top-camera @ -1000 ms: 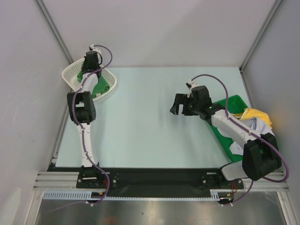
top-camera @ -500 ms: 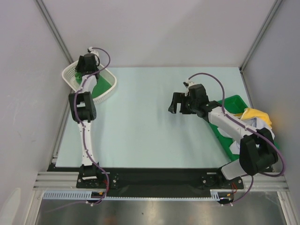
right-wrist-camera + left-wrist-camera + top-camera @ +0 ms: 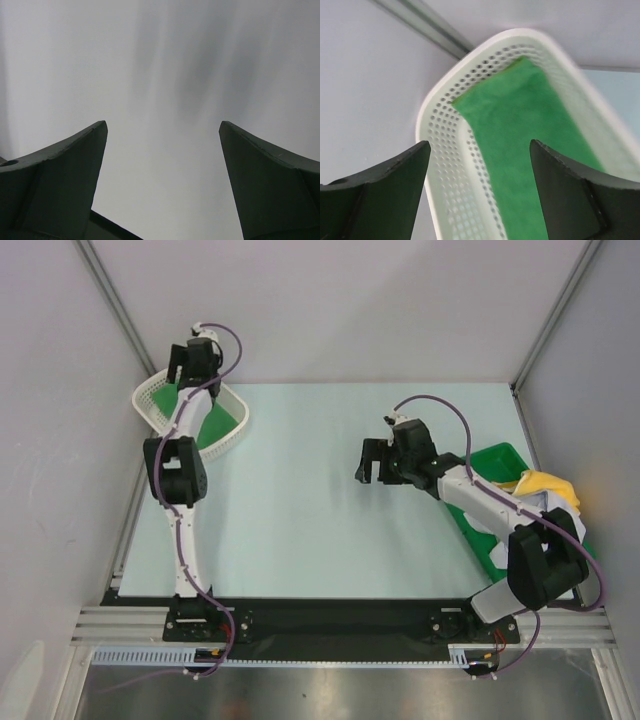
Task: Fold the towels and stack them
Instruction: Neatly place the folded towel into the bin, then grab crumpled towel
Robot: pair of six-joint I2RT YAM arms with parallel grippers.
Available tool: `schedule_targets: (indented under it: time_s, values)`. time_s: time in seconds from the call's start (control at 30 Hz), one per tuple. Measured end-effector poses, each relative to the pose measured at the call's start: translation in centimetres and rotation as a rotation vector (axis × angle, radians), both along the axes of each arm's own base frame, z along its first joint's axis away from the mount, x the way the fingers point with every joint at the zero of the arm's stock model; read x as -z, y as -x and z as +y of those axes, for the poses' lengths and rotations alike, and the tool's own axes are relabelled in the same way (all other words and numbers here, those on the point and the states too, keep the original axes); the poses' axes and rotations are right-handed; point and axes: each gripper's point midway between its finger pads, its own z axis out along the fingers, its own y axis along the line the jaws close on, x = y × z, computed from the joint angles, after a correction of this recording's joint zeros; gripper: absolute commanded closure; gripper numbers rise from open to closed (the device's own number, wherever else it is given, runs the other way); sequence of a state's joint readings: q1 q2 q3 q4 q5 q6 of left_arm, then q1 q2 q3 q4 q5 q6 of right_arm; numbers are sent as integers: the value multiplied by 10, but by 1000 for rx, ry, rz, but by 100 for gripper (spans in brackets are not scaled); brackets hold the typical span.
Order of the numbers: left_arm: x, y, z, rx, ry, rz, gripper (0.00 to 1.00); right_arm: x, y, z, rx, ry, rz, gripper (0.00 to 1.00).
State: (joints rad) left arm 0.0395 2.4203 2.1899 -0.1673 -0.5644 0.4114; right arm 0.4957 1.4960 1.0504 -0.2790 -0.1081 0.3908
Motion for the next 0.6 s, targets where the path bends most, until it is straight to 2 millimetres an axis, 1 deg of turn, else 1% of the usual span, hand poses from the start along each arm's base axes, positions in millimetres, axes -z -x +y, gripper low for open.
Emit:
schedule_targets:
  time_s: [0.07, 0.1, 0.17, 0.23, 0.27, 0.3, 0.33, 0.37, 0.4, 0.47, 0.53, 0.6]
  values:
    - [-17, 8, -31, 39, 37, -6, 12, -7, -4, -5, 31, 17, -6, 0]
    - [-28, 13, -53, 69, 68, -12, 11, -10, -7, -8, 51, 27, -8, 0]
    - [-49, 26, -101, 145, 153, -21, 5, -24, -16, -17, 114, 50, -23, 0]
    - [-71, 43, -148, 248, 257, -30, 0, -38, -27, -34, 196, 71, -41, 0]
    - [-81, 57, -173, 304, 321, -32, 0, -45, -32, -47, 247, 88, -40, 0]
    - [-92, 76, -195, 358, 379, -30, 0, -50, -38, -62, 305, 103, -45, 0]
    - [-100, 97, -215, 414, 433, -24, 0, -55, -44, -81, 376, 124, -47, 0]
    - [-109, 119, -232, 461, 475, -21, 0, -58, -48, -99, 435, 141, -47, 0]
    - [-115, 139, -243, 490, 499, -17, 0, -59, -51, -121, 507, 163, -42, 0]
    - [-129, 184, -271, 562, 541, -15, 0, -58, -51, -165, 636, 203, -21, 2]
    - [-135, 224, -299, 649, 579, -19, 0, -55, -47, -209, 753, 246, 11, 7]
    - [-127, 259, -319, 714, 601, 14, 0, -52, -41, -247, 854, 277, 40, 14]
